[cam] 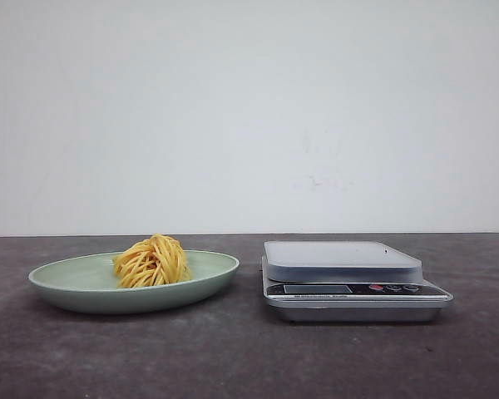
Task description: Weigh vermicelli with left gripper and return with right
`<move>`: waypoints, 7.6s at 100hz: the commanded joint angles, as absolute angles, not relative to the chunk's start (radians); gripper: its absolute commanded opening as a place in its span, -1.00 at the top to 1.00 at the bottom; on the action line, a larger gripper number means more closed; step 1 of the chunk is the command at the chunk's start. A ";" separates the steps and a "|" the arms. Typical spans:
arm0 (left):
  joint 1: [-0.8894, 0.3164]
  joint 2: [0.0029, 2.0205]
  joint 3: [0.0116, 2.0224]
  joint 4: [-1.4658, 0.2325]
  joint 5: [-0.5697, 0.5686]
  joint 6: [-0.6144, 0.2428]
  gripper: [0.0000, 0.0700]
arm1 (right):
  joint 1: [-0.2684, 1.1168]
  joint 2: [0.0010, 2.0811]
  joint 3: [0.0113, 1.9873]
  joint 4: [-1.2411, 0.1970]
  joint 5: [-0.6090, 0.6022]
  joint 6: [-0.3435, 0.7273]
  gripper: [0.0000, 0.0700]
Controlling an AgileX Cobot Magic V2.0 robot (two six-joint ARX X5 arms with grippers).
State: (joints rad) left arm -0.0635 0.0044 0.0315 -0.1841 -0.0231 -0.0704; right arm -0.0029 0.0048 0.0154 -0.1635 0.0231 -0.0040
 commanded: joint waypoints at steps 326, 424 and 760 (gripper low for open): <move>-0.066 0.568 0.789 -0.309 0.308 -0.315 -0.11 | 0.000 0.379 0.762 -0.425 -0.346 0.276 -0.50; -0.478 1.655 1.110 -0.386 0.049 -0.261 -0.11 | 0.025 0.567 0.883 -0.602 -0.373 0.168 -0.50; -0.579 0.758 1.341 -0.677 -0.106 -0.134 0.55 | 0.025 0.567 0.885 -0.636 -0.445 0.147 -0.50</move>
State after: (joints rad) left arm -0.5720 0.8051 1.3243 -0.6060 -0.0738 -0.1692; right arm 0.0246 0.5640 0.8692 -0.6544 -0.4450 0.1562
